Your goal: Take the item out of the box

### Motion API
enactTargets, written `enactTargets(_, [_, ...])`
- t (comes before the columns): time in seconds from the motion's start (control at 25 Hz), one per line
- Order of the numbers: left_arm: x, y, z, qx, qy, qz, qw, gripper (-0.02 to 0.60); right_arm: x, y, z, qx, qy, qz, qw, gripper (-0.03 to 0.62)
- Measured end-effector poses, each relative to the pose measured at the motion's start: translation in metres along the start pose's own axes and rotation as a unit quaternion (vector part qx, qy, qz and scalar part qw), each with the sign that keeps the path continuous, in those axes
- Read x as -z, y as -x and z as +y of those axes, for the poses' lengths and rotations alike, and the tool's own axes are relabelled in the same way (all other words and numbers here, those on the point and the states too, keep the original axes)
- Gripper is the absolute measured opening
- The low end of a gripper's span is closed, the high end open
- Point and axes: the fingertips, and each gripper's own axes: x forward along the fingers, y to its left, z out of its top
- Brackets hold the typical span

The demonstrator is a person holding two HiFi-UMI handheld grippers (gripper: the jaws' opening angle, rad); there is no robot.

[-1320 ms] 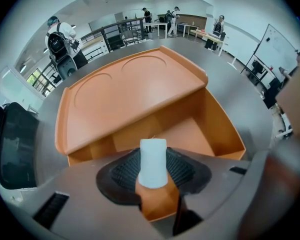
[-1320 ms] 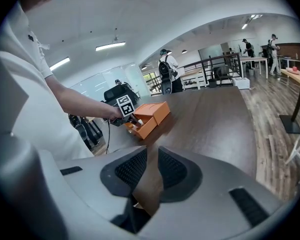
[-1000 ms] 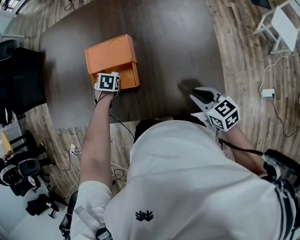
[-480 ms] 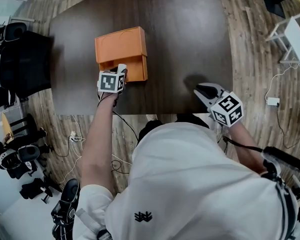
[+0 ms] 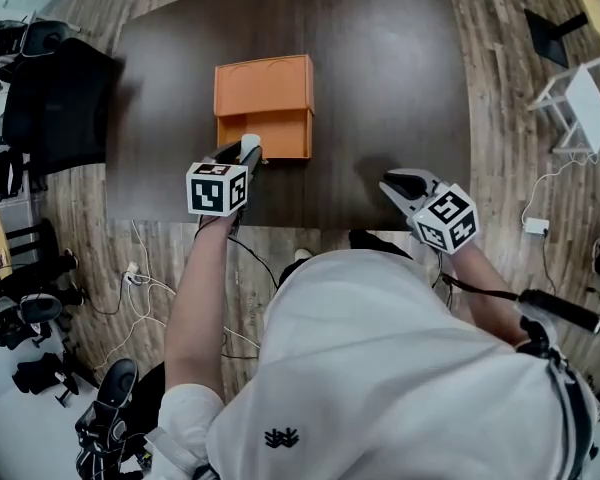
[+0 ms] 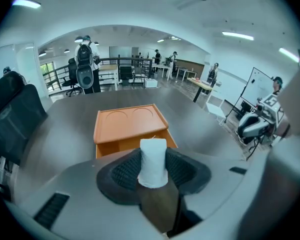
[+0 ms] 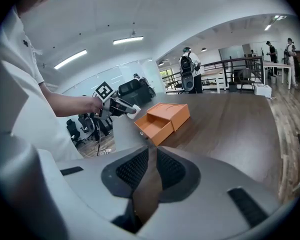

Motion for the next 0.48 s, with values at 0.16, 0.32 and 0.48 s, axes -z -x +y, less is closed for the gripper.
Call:
enactTargets(0.16, [0.01, 0.039, -0.002, 0.018, 0.014, -0.036, 0.9991, 0.166, -0.007, -0.012, 0.031, -0.004, 0.01, 0.003, 1.0, 0.046])
enactTargets(0.32, [0.025, 0.072, -0.006, 0.022, -0.007, -0.061, 0.9979, 0.165, -0.011, -0.022, 0.058, 0.001, 0.019, 0.004, 1.0, 0.043])
enactTargets(0.48, [0.05, 0.102, -0.012, 0.037, -0.008, -0.083, 0.9958, 0.164, -0.012, -0.031, 0.091, 0.007, 0.03, 0.001, 1.0, 0.04])
